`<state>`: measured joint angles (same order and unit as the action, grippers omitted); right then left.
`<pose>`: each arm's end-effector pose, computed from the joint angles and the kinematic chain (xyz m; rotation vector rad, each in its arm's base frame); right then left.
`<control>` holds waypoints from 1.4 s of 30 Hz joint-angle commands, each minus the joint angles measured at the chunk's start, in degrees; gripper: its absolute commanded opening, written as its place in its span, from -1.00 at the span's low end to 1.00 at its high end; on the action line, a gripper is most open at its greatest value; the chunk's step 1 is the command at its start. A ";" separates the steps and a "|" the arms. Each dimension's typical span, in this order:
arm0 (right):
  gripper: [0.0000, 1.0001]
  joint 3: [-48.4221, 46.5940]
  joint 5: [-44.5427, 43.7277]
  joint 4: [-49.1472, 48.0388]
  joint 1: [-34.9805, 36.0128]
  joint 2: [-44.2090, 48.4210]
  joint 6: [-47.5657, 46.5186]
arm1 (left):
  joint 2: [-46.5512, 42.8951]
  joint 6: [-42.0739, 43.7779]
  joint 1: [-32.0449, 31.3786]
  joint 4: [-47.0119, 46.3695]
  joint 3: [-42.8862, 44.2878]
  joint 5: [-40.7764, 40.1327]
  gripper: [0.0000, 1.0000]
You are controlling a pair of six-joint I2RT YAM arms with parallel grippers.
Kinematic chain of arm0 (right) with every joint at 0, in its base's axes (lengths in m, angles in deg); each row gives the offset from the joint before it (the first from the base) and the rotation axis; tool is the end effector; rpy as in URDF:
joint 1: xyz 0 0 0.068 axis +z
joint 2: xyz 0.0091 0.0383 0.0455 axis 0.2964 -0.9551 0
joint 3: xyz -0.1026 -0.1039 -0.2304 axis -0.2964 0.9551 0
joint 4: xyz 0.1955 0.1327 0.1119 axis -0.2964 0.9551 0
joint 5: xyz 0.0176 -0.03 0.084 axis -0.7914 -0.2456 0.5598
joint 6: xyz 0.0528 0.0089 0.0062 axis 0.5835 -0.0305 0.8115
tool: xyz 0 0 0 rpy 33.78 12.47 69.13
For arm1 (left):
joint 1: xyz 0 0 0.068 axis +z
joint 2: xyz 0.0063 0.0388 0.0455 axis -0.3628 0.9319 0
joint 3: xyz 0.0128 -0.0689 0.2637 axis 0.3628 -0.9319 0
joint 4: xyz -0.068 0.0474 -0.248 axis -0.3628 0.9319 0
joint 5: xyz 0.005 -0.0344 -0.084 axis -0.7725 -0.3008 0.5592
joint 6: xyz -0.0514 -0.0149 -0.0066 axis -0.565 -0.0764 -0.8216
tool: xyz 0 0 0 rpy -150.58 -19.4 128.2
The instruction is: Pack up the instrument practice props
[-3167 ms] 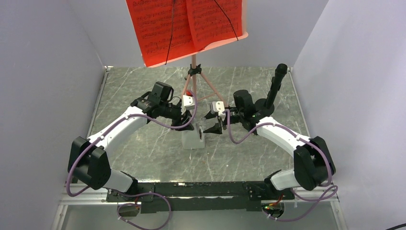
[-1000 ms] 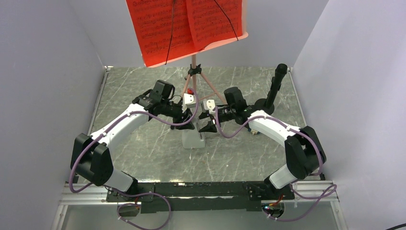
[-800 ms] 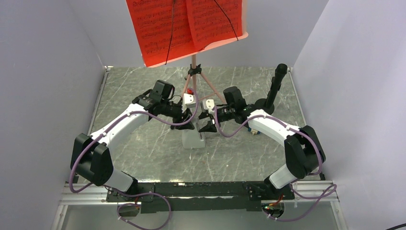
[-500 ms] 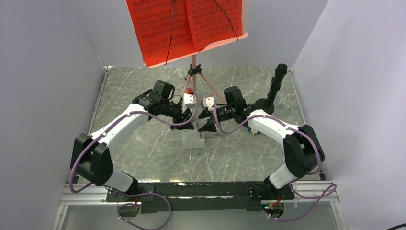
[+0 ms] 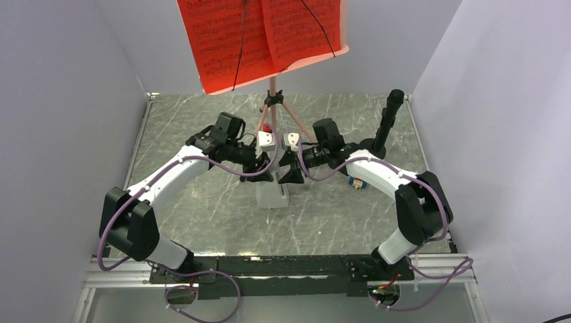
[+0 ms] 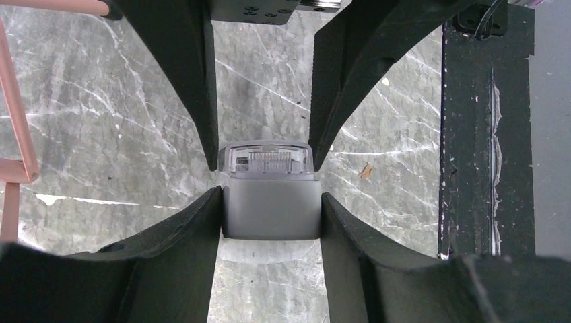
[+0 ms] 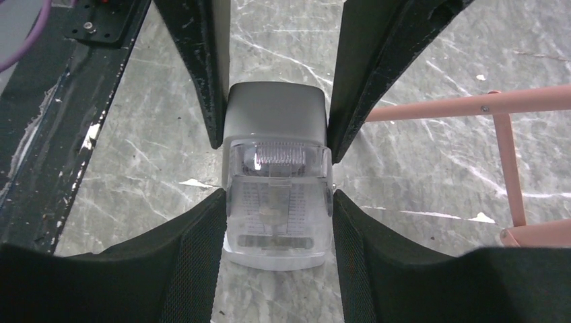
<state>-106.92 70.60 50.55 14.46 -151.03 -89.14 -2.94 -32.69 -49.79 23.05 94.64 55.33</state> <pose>0.2676 0.2011 0.2427 -1.5716 1.3295 1.0732 0.2589 -0.1706 0.2886 1.4599 1.7422 -0.9581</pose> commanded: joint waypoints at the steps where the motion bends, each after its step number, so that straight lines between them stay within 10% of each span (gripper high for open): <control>1: -1.00 -3.57 -0.05 14.23 0.73 -5.52 1.05 | 0.89 0.19 0.16 -2.03 -0.78 -1.89 -0.99; 42: -1.00 7.51 -9.17 2.40 4.41 5.92 2.01 | 0.41 -5.88 0.49 -9.26 -5.87 -0.19 -0.99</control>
<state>-101.77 61.11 47.79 17.17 -145.05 -90.54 -4.10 -37.63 -49.13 14.11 90.12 58.80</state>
